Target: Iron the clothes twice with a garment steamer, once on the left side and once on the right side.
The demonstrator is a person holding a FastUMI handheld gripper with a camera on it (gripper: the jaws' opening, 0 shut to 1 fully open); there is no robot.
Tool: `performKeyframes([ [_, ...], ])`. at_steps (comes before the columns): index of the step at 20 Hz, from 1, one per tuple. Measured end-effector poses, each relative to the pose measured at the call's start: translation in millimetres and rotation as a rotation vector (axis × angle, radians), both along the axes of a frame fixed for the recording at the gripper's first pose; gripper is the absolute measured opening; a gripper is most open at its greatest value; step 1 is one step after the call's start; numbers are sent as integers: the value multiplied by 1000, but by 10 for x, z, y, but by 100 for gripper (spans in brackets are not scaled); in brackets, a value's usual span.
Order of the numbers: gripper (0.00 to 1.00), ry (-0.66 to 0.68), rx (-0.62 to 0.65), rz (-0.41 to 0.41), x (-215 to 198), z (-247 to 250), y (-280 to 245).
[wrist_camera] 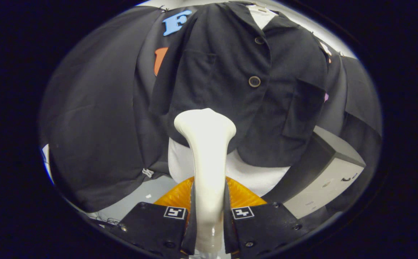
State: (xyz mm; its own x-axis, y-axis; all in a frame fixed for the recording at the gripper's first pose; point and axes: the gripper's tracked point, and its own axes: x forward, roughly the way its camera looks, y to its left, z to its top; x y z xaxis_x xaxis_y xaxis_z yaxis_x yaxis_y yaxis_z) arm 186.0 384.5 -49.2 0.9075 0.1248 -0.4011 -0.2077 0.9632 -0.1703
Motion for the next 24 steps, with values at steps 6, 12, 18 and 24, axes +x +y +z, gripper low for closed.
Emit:
performKeyframes([
  [6, 33, 40, 37, 18, -277, -176, -366],
  [12, 33, -46, 122, 28, -1031, 321, -1456],
  [18, 33, -37, 151, -59, -1714, 378, -2836],
  [24, 33, 7, 169, -184, -2180, 136, -3806],
])
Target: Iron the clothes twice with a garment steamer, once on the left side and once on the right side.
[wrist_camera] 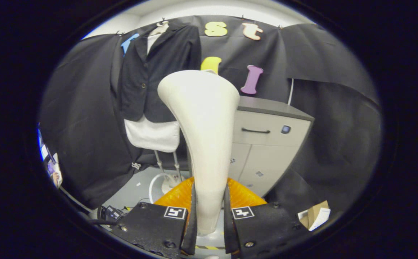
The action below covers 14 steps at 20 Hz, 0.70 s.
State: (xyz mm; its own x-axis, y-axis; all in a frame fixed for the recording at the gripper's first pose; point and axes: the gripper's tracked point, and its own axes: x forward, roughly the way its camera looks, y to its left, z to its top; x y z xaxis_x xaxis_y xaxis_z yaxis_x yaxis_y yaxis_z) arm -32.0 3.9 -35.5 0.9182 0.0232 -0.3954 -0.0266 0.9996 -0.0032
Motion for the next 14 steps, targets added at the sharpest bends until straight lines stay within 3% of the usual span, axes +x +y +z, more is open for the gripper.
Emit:
performKeyframes([
  [6, 33, 27, 29, -54, -364, -185, -348],
  [14, 33, 34, 46, -67, -470, -212, -365],
])
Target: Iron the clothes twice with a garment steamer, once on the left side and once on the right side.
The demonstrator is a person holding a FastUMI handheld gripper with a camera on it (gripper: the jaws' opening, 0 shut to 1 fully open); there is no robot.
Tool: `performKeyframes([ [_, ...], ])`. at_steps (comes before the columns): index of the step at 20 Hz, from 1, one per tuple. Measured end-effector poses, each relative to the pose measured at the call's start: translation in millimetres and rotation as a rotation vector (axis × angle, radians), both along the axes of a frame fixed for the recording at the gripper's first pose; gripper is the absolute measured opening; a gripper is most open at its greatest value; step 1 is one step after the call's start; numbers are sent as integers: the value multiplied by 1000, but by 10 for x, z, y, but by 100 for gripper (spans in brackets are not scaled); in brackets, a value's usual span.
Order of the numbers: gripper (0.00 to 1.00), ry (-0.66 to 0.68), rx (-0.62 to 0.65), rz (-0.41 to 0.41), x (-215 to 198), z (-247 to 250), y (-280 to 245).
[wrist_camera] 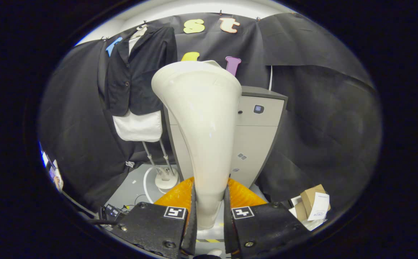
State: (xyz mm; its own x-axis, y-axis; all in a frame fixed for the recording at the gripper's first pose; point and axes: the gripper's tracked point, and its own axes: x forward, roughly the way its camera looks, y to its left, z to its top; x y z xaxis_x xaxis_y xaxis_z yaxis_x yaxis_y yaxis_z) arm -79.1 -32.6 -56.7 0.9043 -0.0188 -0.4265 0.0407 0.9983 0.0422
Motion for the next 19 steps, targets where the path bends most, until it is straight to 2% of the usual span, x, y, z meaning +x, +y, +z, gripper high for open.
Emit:
performKeyframes([
  [11, 33, -17, -21, 48, -6, 66, 205],
  [19, 33, -22, -23, 51, 66, 132, 209],
])
